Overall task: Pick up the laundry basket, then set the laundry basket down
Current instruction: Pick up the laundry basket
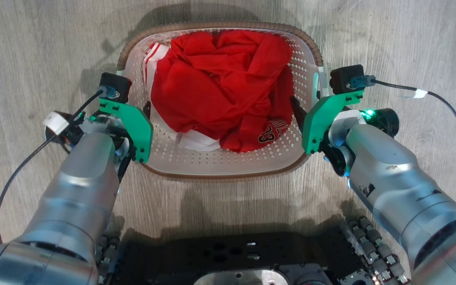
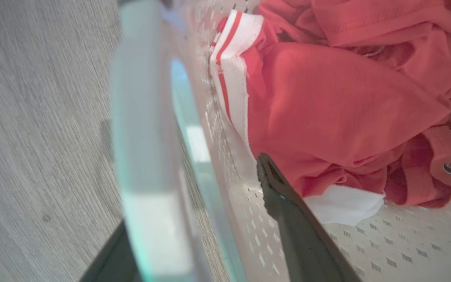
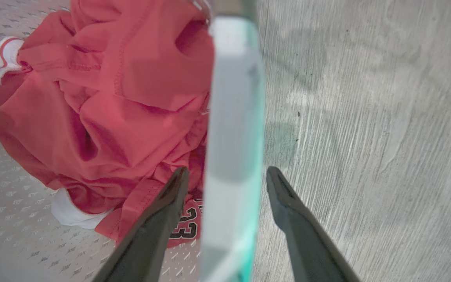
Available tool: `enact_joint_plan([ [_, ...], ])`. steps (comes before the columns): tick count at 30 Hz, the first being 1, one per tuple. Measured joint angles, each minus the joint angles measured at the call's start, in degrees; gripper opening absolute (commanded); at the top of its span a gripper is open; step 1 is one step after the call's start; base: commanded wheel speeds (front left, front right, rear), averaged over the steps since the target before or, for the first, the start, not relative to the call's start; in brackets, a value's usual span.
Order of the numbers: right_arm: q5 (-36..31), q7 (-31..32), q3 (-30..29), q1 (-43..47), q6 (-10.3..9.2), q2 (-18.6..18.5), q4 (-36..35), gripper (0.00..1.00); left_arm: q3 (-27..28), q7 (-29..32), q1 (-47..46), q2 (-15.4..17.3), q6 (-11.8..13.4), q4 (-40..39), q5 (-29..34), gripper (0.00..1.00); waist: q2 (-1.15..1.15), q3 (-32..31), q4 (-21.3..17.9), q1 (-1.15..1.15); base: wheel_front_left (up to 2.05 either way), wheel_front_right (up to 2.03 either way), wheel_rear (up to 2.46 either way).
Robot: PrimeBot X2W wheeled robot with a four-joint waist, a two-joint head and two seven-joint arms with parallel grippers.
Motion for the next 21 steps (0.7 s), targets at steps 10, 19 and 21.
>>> enact_joint_plan([
  [10, 2.25, -0.73, 2.37, -1.30, 0.00, 0.00, 0.65, 1.00, -1.51, 0.43, -0.01, -0.02, -0.02, 0.00, -2.65, 1.00, 0.00, 0.61, 0.26, 0.00, 0.00, 0.00, 0.00],
  [19, 3.61, -1.60, 4.26, -1.39, 0.00, 0.00, 1.07, 1.00, -3.30, 0.47, -0.02, -0.04, -0.10, 0.00, -5.17, 1.00, 0.01, 1.07, 0.62, 0.00, 0.00, 0.00, 0.00],
  [21, 4.17, -1.60, 4.75, -1.60, 0.00, 0.00, 1.20, 0.84, -3.60, 0.47, -0.02, -0.04, -0.10, 0.00, -5.77, 0.95, 0.01, 1.13, 0.69, 0.00, 0.00, 0.00, 0.00],
])
